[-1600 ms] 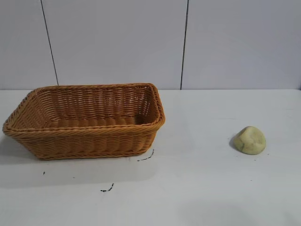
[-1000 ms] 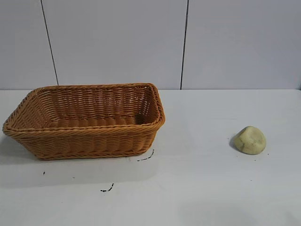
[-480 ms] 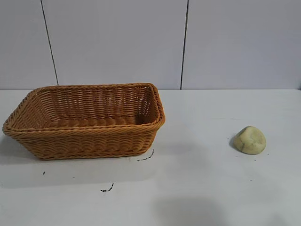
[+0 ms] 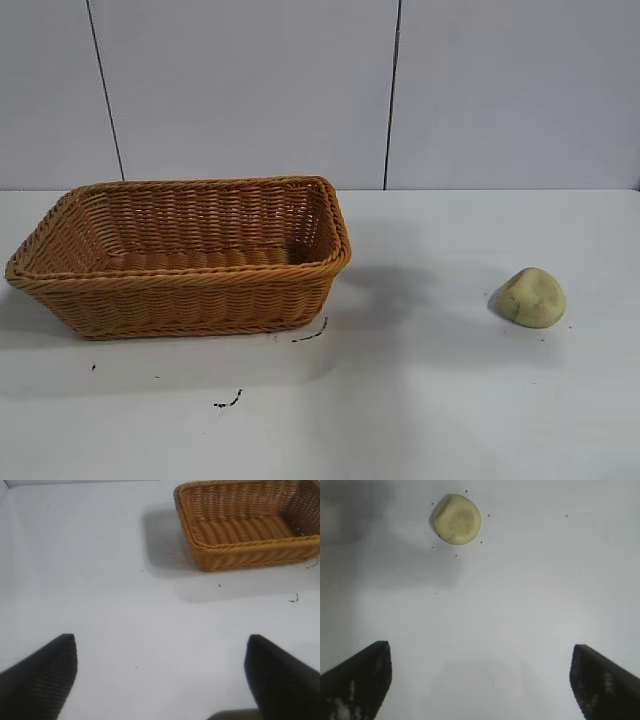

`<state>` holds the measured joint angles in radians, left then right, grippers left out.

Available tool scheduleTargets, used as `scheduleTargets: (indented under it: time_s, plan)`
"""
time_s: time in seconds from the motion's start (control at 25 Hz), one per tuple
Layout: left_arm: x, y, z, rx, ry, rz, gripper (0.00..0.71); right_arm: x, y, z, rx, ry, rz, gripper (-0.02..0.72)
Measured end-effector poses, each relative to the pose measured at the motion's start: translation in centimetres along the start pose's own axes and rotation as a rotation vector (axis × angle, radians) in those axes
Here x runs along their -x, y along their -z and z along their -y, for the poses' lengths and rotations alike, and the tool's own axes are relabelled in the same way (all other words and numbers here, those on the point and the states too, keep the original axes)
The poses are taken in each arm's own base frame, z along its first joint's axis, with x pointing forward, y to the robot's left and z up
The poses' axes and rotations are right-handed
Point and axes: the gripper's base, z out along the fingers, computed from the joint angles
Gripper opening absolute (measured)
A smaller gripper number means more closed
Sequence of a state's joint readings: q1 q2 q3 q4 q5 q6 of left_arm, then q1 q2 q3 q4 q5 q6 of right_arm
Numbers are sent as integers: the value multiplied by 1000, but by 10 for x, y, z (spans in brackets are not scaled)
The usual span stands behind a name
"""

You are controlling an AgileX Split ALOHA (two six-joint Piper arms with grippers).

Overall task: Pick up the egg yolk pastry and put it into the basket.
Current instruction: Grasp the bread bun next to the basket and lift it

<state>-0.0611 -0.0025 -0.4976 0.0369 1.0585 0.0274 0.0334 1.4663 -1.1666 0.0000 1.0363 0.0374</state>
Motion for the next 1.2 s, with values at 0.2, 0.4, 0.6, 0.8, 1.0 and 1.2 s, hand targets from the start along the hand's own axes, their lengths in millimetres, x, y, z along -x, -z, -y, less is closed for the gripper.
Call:
scheduleTargets:
  time_s: [0.2, 0.4, 0.6, 0.8, 1.0, 1.2]
  plan:
    - [0, 0, 0, 0, 0, 0, 693, 35, -52, -2, 5, 40, -107, 695]
    - [0, 0, 0, 0, 0, 0, 693, 56, -93, -3, 9, 67, -161, 695]
    - [0, 0, 0, 0, 0, 0, 693, 61, -124, -4, 16, 63, -192, 695]
    - [0, 0, 0, 0, 0, 0, 693, 62, -134, -7, 49, 61, -191, 695]
    - [0, 0, 0, 0, 0, 0, 693, 63, -134, -8, 66, 60, -175, 695]
    - [0, 0, 0, 0, 0, 0, 693, 62, -134, -20, 68, 97, -175, 695]
